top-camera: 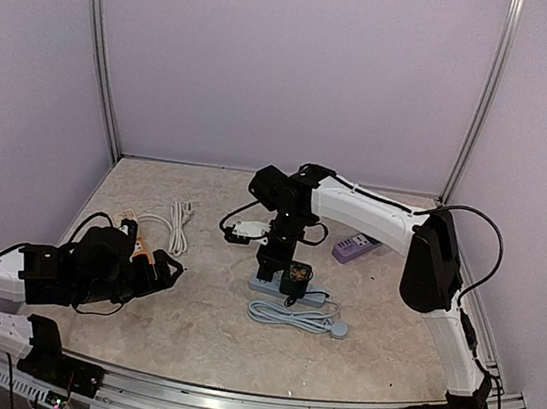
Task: Insert the plug
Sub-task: Insert the plug into the socket.
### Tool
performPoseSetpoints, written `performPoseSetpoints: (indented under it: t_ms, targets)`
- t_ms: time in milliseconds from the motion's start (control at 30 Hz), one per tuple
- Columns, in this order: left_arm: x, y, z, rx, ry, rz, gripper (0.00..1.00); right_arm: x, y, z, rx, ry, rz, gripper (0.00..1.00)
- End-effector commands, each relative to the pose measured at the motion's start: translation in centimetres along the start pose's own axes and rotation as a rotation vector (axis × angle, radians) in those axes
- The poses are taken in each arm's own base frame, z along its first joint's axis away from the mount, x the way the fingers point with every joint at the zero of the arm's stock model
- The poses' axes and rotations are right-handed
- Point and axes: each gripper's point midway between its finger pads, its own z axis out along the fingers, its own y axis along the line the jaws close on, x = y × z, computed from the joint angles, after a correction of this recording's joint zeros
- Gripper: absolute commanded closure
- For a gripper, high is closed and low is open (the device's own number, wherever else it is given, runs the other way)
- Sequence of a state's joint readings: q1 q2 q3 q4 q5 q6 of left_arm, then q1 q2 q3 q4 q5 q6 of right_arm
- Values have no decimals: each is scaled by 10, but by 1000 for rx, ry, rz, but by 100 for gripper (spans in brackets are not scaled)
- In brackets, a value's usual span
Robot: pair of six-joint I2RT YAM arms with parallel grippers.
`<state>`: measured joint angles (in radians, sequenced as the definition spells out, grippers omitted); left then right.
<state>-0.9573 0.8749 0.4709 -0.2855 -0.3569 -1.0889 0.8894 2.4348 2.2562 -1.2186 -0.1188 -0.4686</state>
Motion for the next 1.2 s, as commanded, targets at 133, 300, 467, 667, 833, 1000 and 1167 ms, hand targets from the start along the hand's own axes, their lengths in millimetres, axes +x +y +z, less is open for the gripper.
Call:
performPoseSetpoints:
  t_ms: [133,300,467,667,833,1000,1167]
  targets:
    - [-2,11,-5,-47,-17,57,1,65,144,90,-279,314,-101,100]
    - [-7,10,-7,-40,-40,70,1,73,161,103,-299,359,-128,100]
    - [-8,7,-8,-34,-37,73,1,59,143,97,-210,333,-140,100]
    - [-9,5,-9,-22,-39,59,1,53,113,68,-51,302,-134,74]
    - [-7,5,-10,-20,-41,41,1,27,100,37,27,221,-131,28]
    - [-7,2,-13,-23,-57,45,1,9,86,-1,126,142,-131,0]
    - [-16,-4,-19,-50,-88,83,1,-6,69,-49,262,55,-84,0]
